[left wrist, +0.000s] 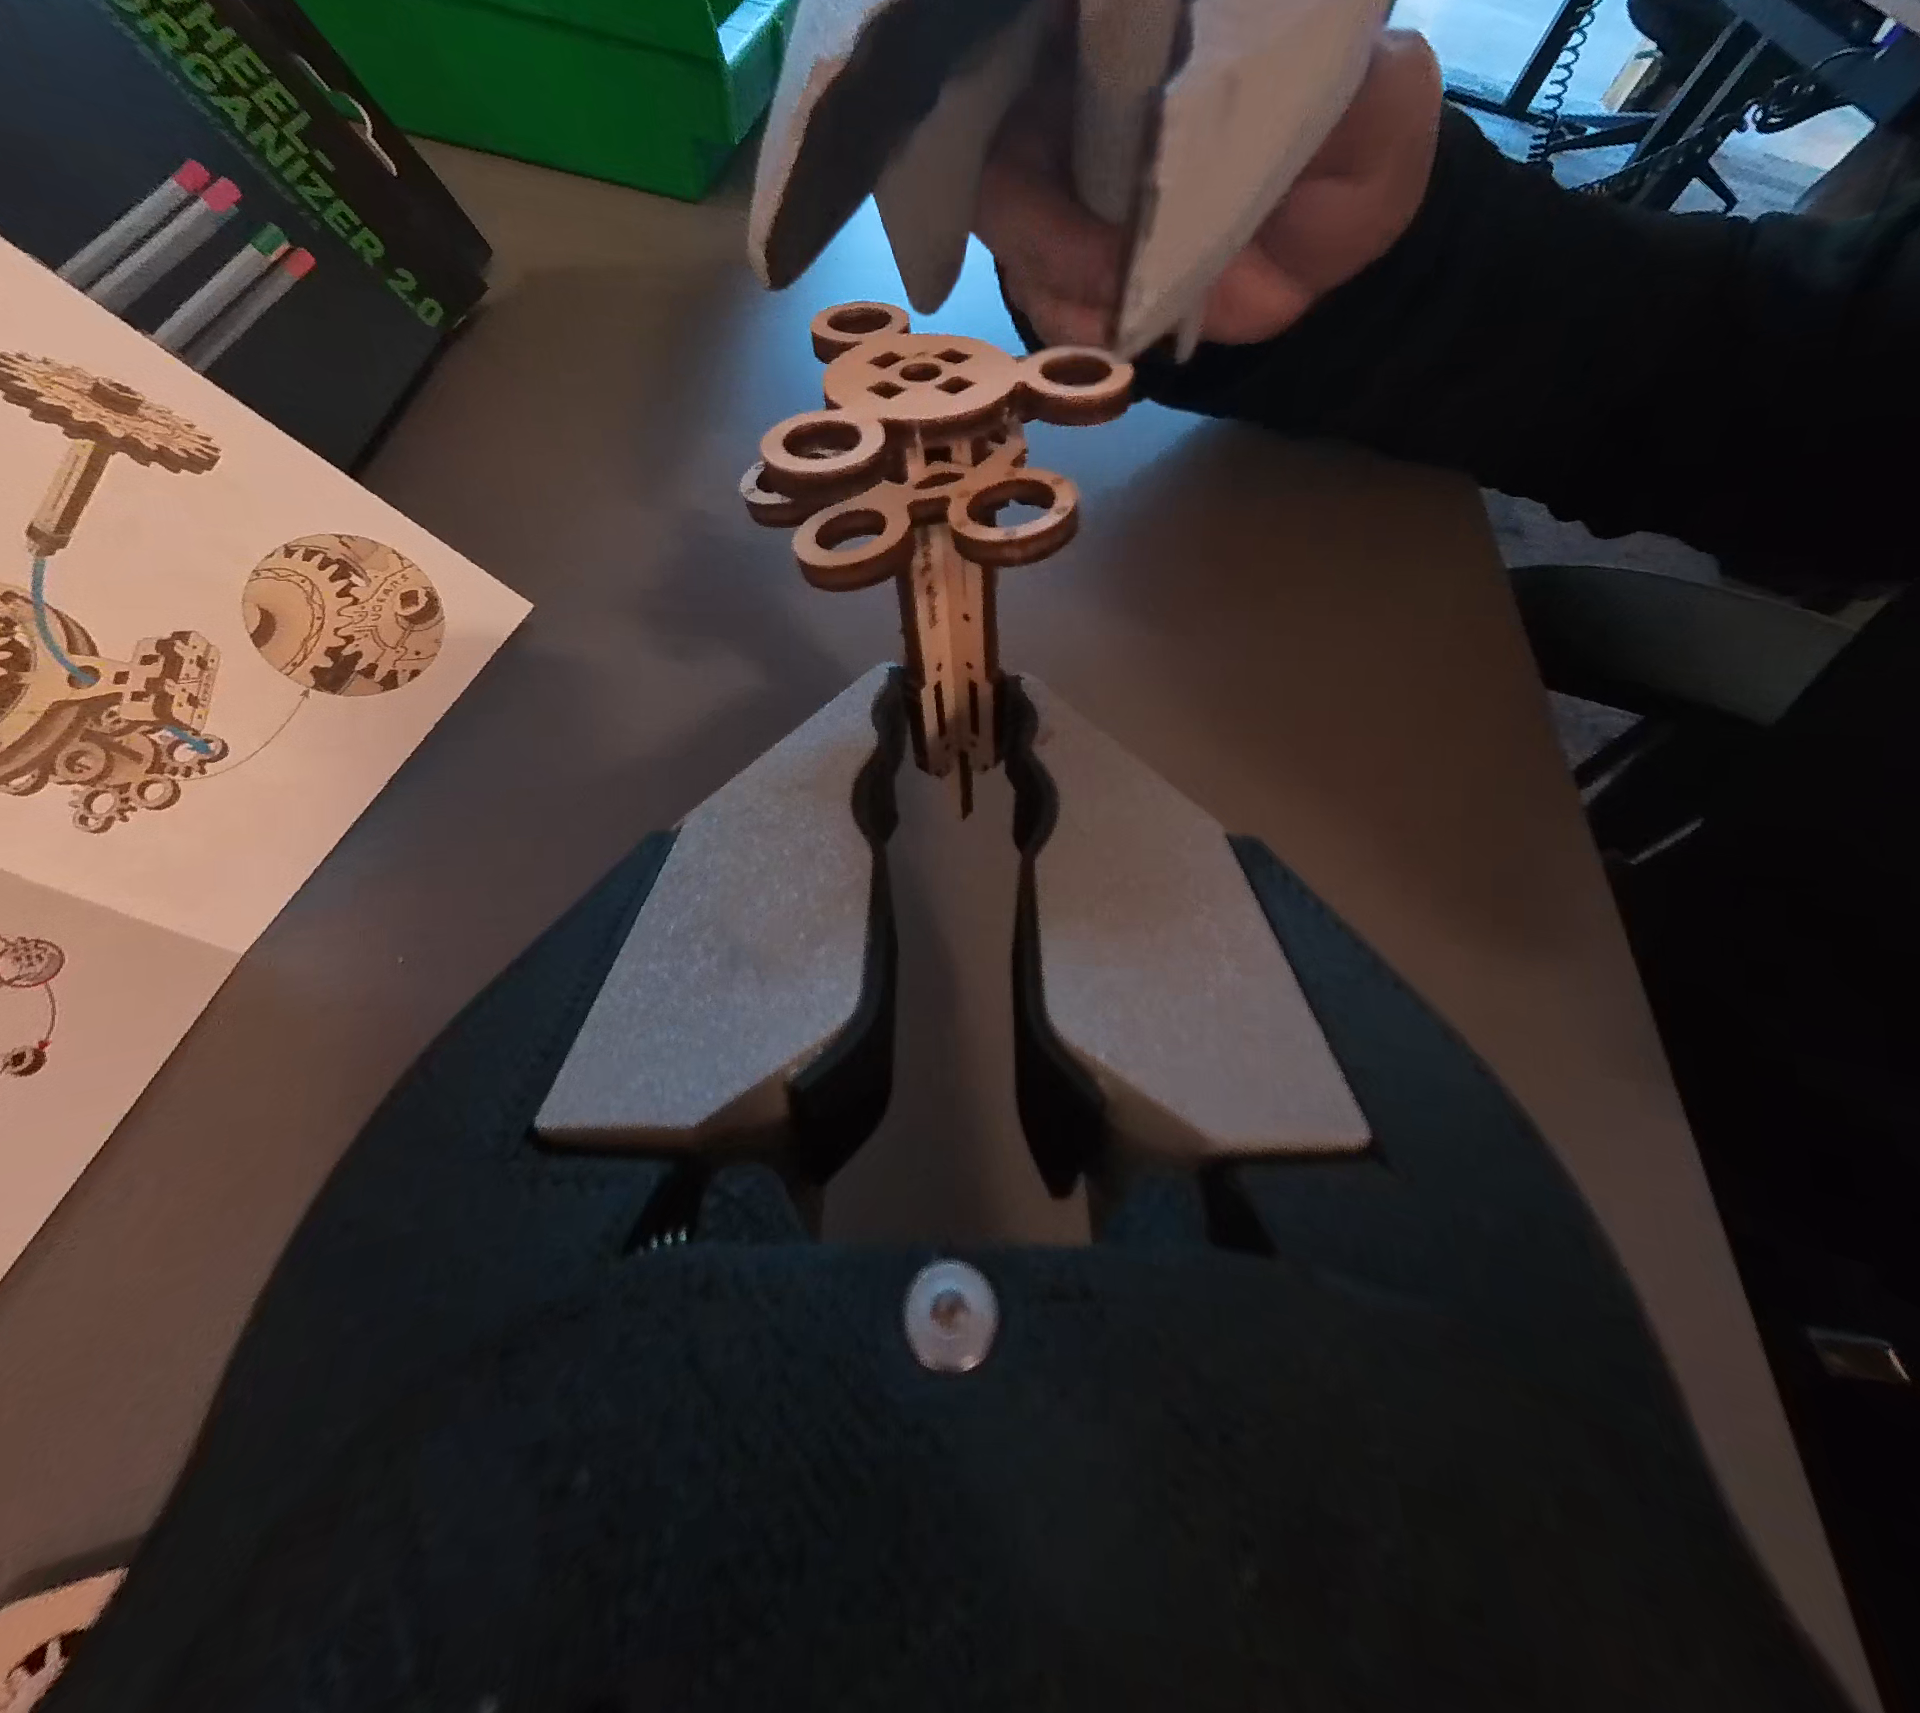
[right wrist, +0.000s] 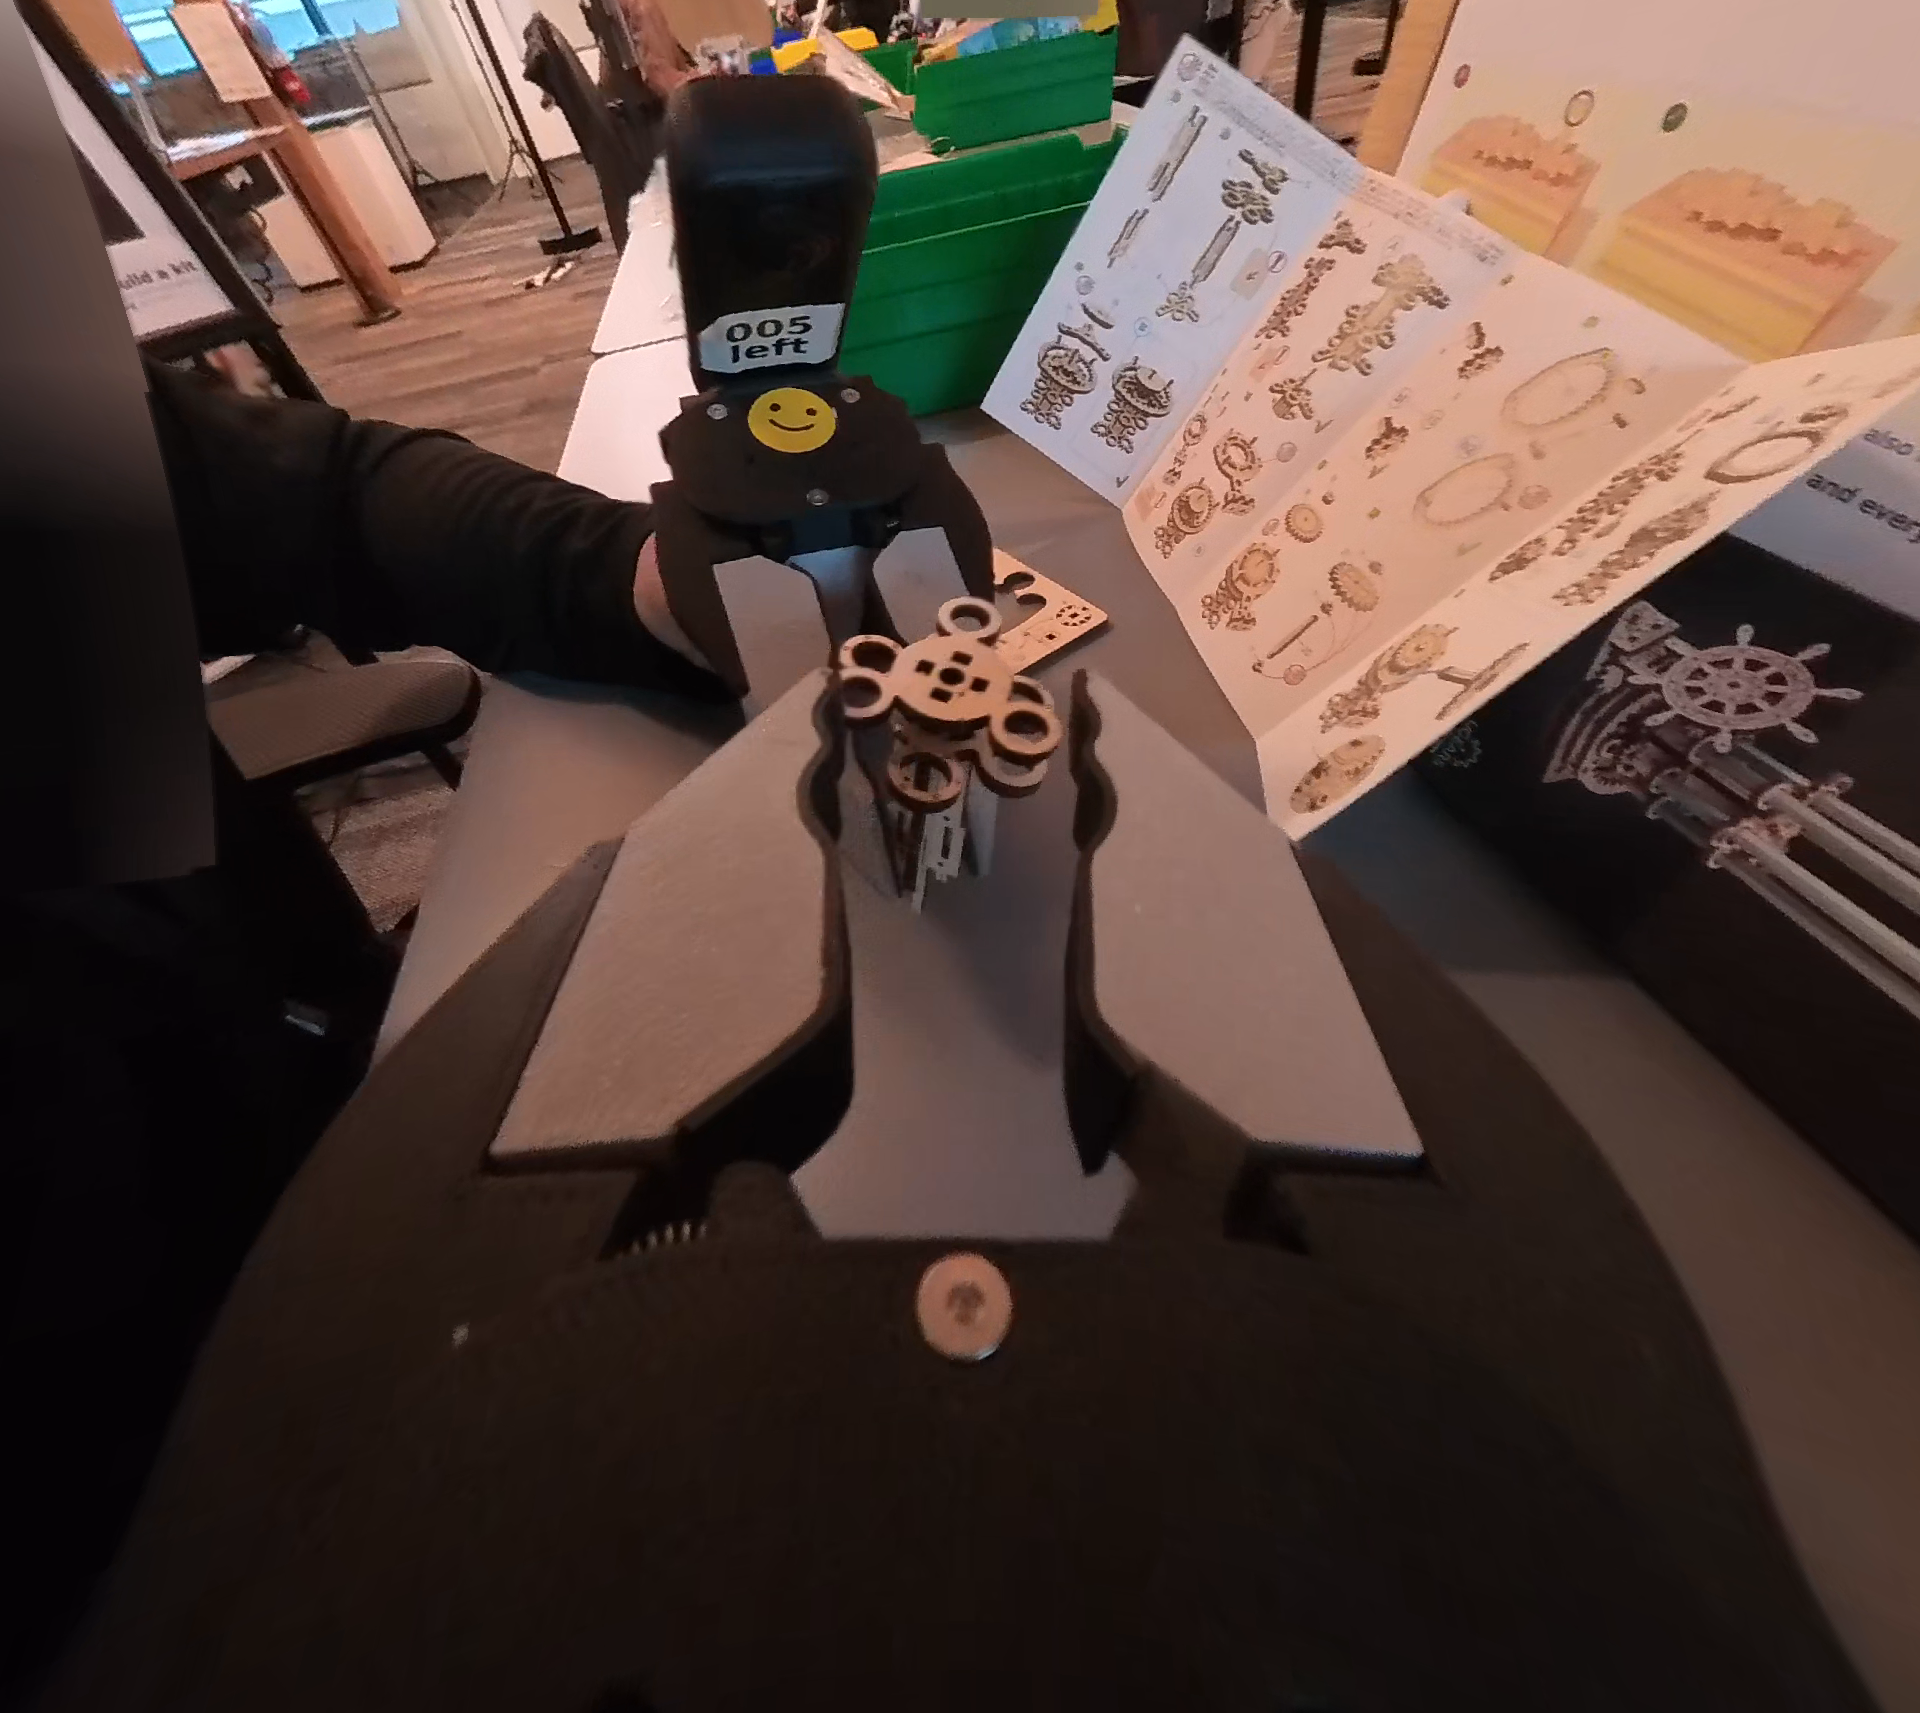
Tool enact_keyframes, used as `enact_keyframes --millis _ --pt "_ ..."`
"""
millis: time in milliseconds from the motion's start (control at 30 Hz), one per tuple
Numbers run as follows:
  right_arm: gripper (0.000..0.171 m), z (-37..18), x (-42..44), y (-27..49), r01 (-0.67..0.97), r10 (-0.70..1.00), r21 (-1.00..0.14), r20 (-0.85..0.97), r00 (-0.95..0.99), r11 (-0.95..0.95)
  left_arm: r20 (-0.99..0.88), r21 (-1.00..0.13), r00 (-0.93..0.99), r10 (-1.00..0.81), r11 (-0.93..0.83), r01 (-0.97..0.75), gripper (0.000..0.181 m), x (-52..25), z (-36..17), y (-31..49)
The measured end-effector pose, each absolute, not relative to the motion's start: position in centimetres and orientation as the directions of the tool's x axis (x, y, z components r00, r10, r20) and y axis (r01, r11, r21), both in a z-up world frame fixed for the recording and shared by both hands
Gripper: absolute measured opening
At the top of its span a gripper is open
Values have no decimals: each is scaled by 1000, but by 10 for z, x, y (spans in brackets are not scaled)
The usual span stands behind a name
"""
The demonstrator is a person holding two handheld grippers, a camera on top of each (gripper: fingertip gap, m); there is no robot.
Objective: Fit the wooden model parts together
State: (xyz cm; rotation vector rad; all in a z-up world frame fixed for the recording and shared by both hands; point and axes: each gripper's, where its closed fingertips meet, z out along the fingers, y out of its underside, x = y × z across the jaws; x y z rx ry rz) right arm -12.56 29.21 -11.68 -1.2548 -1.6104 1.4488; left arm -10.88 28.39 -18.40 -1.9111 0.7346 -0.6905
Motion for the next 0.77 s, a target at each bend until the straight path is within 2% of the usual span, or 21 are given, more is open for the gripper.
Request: enact_keyframes --millis 267,533,767 --pt "54 -121 -129 290 213 938 -977 -91 -335 -19 170 -906 662 -730 -379 -186 16 -108 -182 284" --pt "62 -120 -122 294 155 936 -986 -115 -333 -66 200 -909 666 -719 -389 -147 15 -112 -179 286" --pt "65 -139 -121 287 201 924 -977 -137 -358 -67 182 -915 675 -715 -374 -150 15 -112 -178 286"
